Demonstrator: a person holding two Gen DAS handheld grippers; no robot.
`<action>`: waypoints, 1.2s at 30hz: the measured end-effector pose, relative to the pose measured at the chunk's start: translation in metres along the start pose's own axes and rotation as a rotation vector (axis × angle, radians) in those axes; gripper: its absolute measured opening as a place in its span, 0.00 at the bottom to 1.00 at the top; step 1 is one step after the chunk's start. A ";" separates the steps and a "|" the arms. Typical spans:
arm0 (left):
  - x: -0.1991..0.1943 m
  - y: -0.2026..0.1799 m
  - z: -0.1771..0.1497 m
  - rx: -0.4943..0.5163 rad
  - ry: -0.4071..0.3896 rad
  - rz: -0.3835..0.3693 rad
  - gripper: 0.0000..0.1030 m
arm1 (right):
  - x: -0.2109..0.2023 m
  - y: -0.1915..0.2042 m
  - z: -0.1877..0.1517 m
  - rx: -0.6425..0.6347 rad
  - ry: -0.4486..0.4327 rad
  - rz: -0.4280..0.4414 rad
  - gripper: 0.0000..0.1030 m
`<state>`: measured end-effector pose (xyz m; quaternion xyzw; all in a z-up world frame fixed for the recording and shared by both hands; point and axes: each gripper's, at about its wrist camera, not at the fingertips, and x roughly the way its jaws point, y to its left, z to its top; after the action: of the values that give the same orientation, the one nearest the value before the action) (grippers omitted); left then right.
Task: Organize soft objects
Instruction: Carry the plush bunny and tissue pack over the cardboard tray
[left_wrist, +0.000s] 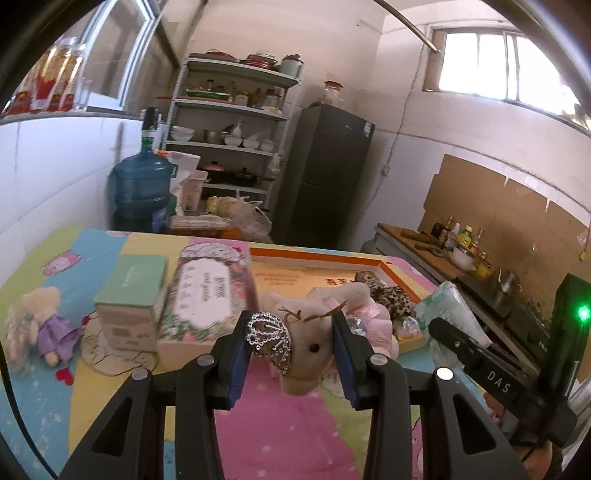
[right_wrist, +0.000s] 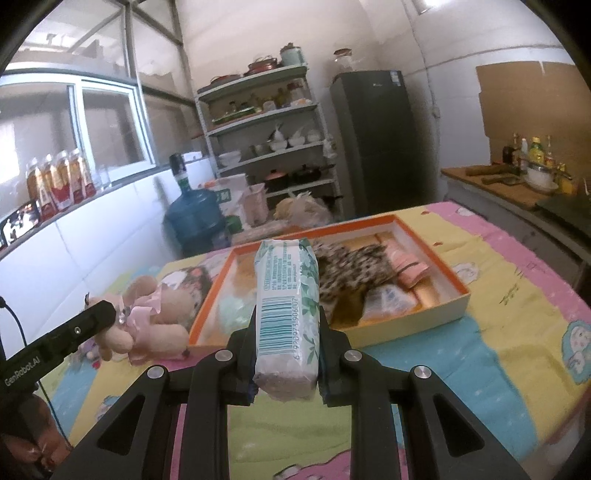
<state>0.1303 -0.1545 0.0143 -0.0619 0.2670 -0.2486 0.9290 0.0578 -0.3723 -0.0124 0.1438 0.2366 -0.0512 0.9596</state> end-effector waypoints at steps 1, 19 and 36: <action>0.004 -0.004 0.001 0.004 0.003 -0.004 0.40 | 0.000 -0.005 0.003 0.001 -0.008 -0.007 0.23; 0.065 -0.061 0.040 0.055 -0.013 -0.063 0.40 | 0.016 -0.066 0.054 -0.006 -0.086 -0.087 0.23; 0.132 -0.070 0.087 -0.009 0.001 -0.083 0.41 | 0.063 -0.093 0.101 -0.053 -0.094 -0.119 0.23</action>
<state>0.2435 -0.2820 0.0443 -0.0770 0.2657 -0.2859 0.9175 0.1426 -0.4928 0.0199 0.1014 0.2009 -0.1086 0.9683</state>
